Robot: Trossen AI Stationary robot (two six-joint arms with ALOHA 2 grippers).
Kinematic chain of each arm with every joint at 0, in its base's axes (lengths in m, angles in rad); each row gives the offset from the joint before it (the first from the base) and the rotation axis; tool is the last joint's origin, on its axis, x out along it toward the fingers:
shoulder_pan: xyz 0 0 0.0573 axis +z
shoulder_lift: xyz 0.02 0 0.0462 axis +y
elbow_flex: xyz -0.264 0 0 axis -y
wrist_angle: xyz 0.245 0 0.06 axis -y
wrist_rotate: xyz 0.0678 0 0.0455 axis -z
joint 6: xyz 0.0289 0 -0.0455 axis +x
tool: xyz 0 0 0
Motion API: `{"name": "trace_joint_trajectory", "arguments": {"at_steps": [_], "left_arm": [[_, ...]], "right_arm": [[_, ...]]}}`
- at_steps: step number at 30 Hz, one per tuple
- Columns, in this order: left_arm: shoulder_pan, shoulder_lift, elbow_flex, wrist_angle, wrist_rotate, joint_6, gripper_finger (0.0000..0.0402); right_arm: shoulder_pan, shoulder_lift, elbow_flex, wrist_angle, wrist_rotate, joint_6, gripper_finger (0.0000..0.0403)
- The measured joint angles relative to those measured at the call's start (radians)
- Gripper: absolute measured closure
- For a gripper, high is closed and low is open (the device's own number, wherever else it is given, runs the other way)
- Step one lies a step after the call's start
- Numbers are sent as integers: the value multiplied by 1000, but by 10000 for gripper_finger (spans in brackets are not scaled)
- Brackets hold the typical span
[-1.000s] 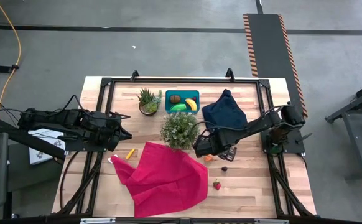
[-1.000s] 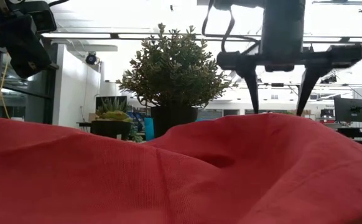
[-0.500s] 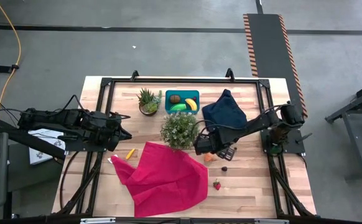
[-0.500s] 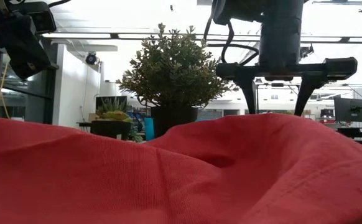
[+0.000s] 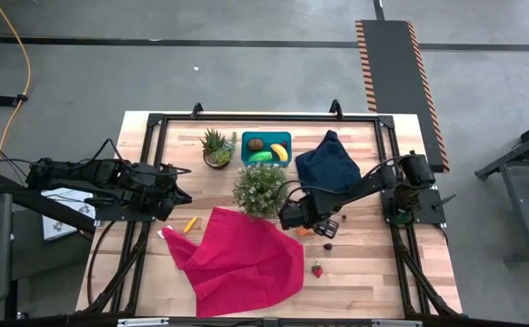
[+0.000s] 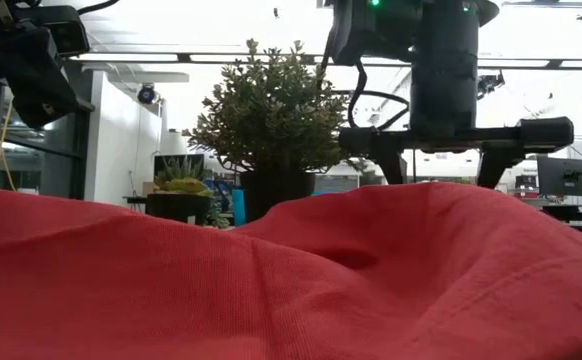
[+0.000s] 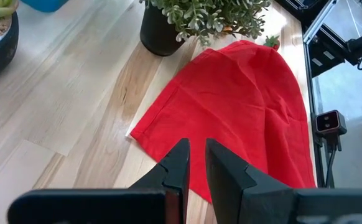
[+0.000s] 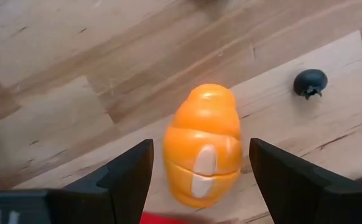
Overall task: Pick and placing Produce into tupperware
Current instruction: Put the light orange croissant into the blue bin
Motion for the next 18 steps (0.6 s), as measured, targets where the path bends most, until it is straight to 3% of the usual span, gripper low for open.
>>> {"name": "trace_joint_trajectory", "arguments": {"at_steps": [18], "left_arm": [[0, 0, 0, -1, 0, 0, 362]], "right_arm": [[0, 31, 0, 12, -61, 0, 152]]}}
